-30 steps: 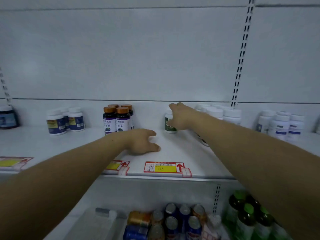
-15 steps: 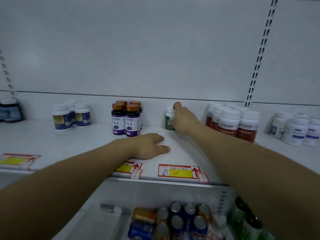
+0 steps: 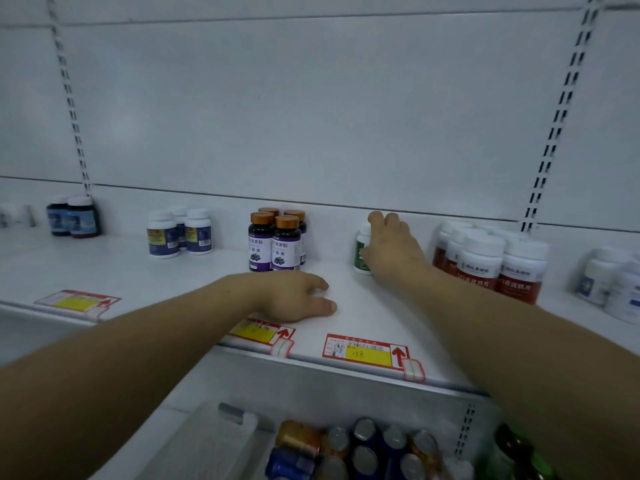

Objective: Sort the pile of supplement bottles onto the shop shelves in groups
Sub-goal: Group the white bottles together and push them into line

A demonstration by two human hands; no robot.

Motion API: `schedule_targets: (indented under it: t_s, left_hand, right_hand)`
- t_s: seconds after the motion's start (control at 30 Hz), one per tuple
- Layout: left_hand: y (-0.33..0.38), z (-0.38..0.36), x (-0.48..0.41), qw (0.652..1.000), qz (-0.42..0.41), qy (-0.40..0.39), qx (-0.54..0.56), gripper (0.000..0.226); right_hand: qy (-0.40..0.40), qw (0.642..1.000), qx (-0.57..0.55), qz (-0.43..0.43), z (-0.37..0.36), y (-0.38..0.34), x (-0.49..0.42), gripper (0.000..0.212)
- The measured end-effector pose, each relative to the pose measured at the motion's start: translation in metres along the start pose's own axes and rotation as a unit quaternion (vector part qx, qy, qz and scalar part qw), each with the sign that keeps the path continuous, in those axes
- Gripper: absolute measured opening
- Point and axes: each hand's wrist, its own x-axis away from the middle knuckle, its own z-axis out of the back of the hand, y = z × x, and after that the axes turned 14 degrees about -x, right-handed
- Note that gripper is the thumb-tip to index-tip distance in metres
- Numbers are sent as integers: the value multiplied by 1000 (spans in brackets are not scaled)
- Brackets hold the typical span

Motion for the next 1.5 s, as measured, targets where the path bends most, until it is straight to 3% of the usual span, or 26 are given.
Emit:
schedule_targets:
  t_s: [0.13,0.33,0.63,0.83,1.0,1.17,1.27,1.5]
  left_hand:
    - [-17,4,20,1000,15,0,-14,66]
    - [-65,3,42,999,36,6,-10,59]
    - [-144,-11,27,998,40,17,-37,77]
    - [-166,-15,11,999,-11,21,-28,83]
    - [-160,-4,-6,992,-16,72,98,91]
    - [-142,16,-30,945,-18,158,285,76]
    - [-138,15,-39,937,-22,180,299,62]
    - [-140,18,-49,933,-3,182,311,57]
  right_hand:
    - [3,998,5,65,7,-28,-2,59]
    - [-56,984,-147,83,4,-84,2,71]
    - [-106,978,-181,-14,-27,-133,-16,92]
    - [-89,980,-170,-60,-50,-138,-21,70]
    - [-81,980,-168,-65,-52,-139,-23,68]
    - [-112,983,-139,-51,-48,-134,-26,74]
    - [-105,987,-119,-28,-50,-126,-28,80]
    - [-110,979,-167,-34,-45,-121,-33,100]
